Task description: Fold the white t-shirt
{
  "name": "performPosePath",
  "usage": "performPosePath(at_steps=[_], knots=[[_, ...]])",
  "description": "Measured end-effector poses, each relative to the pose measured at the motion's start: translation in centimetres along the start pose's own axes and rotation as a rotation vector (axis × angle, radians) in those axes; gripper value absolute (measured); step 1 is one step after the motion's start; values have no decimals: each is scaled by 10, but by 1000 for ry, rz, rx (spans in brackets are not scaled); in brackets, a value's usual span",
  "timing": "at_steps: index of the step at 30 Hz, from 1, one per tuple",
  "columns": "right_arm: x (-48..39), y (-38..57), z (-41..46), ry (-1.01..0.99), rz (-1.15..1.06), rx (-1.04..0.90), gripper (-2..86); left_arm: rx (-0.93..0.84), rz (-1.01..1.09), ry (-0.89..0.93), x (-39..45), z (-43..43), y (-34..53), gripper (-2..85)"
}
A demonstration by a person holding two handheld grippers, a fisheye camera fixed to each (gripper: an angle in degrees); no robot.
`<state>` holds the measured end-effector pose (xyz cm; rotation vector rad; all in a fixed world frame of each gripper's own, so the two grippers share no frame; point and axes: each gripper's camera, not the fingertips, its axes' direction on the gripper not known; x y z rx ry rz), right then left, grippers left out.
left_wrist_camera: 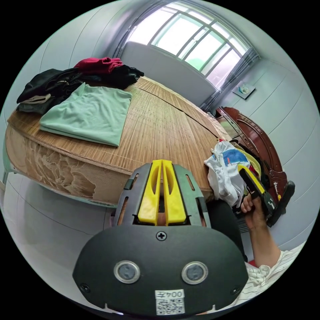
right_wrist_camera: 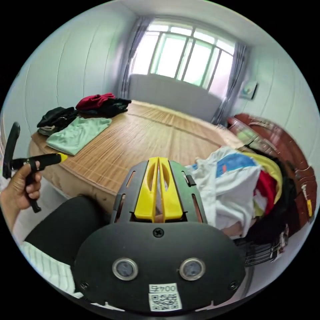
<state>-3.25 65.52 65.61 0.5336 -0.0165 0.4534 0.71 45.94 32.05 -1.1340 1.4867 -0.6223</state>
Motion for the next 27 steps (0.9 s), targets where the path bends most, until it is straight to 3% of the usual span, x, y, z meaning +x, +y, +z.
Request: performPosePath(at_steps=[4, 6, 9, 14, 18, 21, 27], knots=[[62, 18, -8, 3, 160, -21, 15, 7, -11, 48, 2, 3, 5, 2], [129, 42, 13, -136, 351, -125, 63, 11, 1, 56, 7, 4, 6, 2], [182, 67, 40, -243, 451, -238, 125, 10, 24, 72, 18, 9, 9, 2], [196, 86, 67, -235, 475, -372, 62, -43, 137, 8, 49, 36, 12, 3], [190, 74, 91, -77, 375, -452, 4, -156, 314, -182, 82, 80, 10, 4], [186, 59, 119, 20, 283, -506, -4, -214, 416, -267, 104, 114, 6, 6], [176, 43, 166, 12, 177, -572, -6, -304, 480, -363, 127, 163, 8, 5]])
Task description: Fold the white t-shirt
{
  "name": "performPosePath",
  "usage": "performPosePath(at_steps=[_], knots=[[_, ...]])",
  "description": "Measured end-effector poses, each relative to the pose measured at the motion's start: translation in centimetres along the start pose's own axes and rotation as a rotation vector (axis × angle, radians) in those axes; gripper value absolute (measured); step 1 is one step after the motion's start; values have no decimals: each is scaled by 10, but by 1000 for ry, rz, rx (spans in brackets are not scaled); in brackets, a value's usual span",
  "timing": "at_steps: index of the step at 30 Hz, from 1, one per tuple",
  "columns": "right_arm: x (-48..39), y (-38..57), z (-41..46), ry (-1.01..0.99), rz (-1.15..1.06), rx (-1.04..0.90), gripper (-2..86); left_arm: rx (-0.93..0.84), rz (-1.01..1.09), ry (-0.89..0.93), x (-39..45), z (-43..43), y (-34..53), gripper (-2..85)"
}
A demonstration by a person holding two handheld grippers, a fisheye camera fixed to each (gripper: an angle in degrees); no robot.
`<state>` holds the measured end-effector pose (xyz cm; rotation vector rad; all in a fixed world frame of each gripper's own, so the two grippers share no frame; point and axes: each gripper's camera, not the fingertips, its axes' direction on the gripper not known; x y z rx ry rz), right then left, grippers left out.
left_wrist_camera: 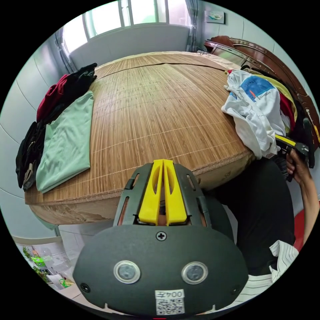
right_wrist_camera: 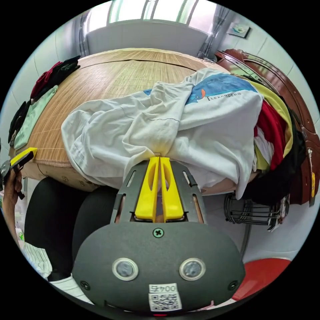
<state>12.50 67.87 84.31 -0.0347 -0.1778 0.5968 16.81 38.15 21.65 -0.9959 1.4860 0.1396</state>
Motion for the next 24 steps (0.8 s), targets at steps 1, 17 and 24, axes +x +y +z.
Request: performPosePath(at_steps=[1, 17, 24], knots=[[-1, -2, 1, -2, -21, 2, -6, -2, 3, -8, 4, 2, -2, 5], [32, -37, 3, -204, -144, 20, -4, -3, 2, 139, 9, 26, -24, 3], [21, -16, -18, -15, -103, 164, -3, 43, -7, 157, 4, 30, -27, 2]])
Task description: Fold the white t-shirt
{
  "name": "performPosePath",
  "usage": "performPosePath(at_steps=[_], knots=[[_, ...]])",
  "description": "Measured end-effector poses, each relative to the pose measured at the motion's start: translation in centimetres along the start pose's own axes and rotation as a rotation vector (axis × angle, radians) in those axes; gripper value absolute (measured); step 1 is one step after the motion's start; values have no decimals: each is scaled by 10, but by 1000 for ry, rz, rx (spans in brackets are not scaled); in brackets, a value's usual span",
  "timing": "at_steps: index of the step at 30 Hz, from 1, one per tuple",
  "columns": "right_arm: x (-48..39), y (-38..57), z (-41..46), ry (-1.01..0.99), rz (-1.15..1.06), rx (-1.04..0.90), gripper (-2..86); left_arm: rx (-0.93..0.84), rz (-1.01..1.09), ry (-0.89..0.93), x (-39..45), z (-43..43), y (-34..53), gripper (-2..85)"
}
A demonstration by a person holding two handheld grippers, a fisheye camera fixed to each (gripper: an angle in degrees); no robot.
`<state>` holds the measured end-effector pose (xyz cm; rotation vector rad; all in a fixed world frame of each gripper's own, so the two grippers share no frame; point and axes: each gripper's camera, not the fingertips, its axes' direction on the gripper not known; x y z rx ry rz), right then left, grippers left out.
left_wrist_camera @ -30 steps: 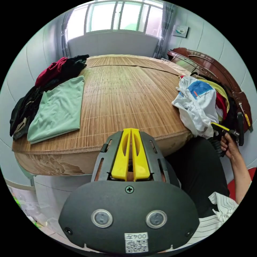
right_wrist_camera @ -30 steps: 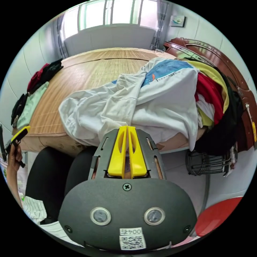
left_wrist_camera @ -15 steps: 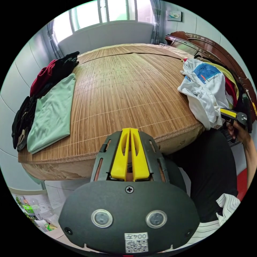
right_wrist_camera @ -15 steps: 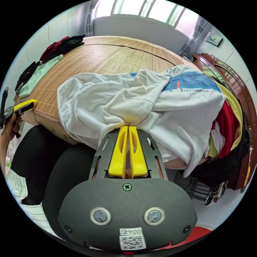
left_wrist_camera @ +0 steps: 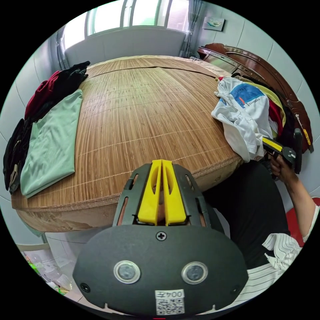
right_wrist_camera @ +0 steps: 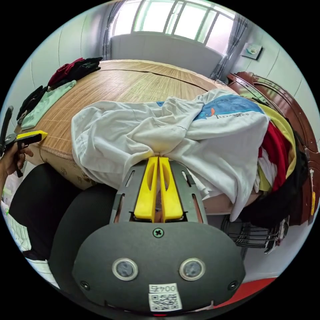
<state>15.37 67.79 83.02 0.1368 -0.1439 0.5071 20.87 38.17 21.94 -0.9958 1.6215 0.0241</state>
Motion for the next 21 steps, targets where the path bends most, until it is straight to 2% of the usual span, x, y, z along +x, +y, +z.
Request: performPosePath(at_steps=[4, 6, 9, 13, 15, 18, 21], knots=[[45, 19, -49, -103, 223, 104, 9, -1, 20, -15, 0, -2, -6, 1], [81, 34, -65, -329, 388, 125, 58, -12, -4, 27, -4, -5, -9, 1], [98, 39, -59, -435, 452, 80, 109, 9, -49, 133, -10, -17, -10, 2], [92, 30, -43, -465, 448, 6, 112, 53, -112, 278, -16, -38, -6, 8], [89, 23, -38, -523, 466, -45, 36, 51, -109, 316, -15, -45, -5, 13], [70, 13, -89, -458, 405, 87, 4, 41, -109, 382, -16, -58, -8, 26], [44, 3, -146, -534, 302, 208, -5, 37, -115, 504, -17, -68, -15, 44]])
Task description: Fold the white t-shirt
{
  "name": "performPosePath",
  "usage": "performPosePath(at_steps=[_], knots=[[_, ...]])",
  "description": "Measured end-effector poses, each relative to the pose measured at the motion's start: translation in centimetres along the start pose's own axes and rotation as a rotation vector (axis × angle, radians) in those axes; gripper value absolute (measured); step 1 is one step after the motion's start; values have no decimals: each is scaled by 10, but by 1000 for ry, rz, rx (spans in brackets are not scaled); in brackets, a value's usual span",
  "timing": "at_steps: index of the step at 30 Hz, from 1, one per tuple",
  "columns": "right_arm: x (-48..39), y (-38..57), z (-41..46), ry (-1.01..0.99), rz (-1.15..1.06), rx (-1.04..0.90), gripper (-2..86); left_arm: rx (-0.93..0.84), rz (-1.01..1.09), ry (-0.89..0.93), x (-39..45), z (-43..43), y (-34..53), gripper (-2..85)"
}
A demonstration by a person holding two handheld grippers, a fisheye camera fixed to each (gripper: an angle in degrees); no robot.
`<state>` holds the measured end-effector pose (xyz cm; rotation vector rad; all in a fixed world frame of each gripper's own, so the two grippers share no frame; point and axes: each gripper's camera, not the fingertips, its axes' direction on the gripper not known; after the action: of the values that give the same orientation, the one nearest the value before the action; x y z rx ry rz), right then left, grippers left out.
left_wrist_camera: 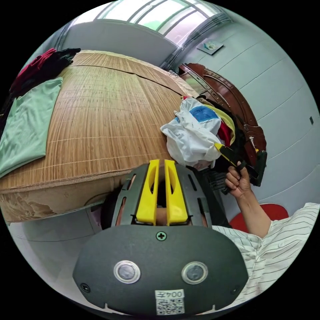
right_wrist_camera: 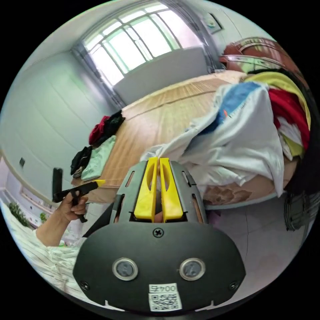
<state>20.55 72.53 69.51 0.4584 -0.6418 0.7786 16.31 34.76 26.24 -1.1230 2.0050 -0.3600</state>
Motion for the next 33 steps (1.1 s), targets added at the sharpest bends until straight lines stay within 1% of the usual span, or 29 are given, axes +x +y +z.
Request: performPosePath(at_steps=[3, 5, 8, 11, 14, 19, 21, 24, 26, 28, 30, 33], knots=[[-51, 1, -21, -118, -118, 5, -7, -2, 8, 95, 13, -4, -6, 71], [-76, 8, -26, -161, -179, -7, -8, -7, 23, 154, 21, -5, -8, 84], [-96, 21, -22, -213, -204, -65, -7, -35, 33, 220, 29, -3, -14, 104], [-98, 31, -18, -220, -189, -100, -7, -82, 13, 256, 30, 2, -19, 121], [-94, 32, -28, -222, -190, -81, -7, -101, 3, 309, 33, 5, -26, 132], [-85, 37, -52, -168, -220, -67, -6, -188, -4, 444, 57, 33, -46, 146], [-81, 46, -65, -120, -221, -53, -5, -239, 38, 427, 76, 50, -52, 148], [-78, 57, -75, -53, -224, -54, -1, -334, 80, 468, 109, 84, -58, 142], [-80, 65, -75, -17, -243, -75, 4, -401, 143, 443, 134, 103, -59, 128], [-85, 72, -74, 53, -270, -93, 14, -473, 264, 342, 167, 124, -56, 85], [-84, 78, -79, 110, -280, -108, 41, -456, 332, 272, 183, 128, -52, 61], [-73, 84, -102, 75, -289, -112, 54, -364, 364, 208, 188, 119, -50, 48]])
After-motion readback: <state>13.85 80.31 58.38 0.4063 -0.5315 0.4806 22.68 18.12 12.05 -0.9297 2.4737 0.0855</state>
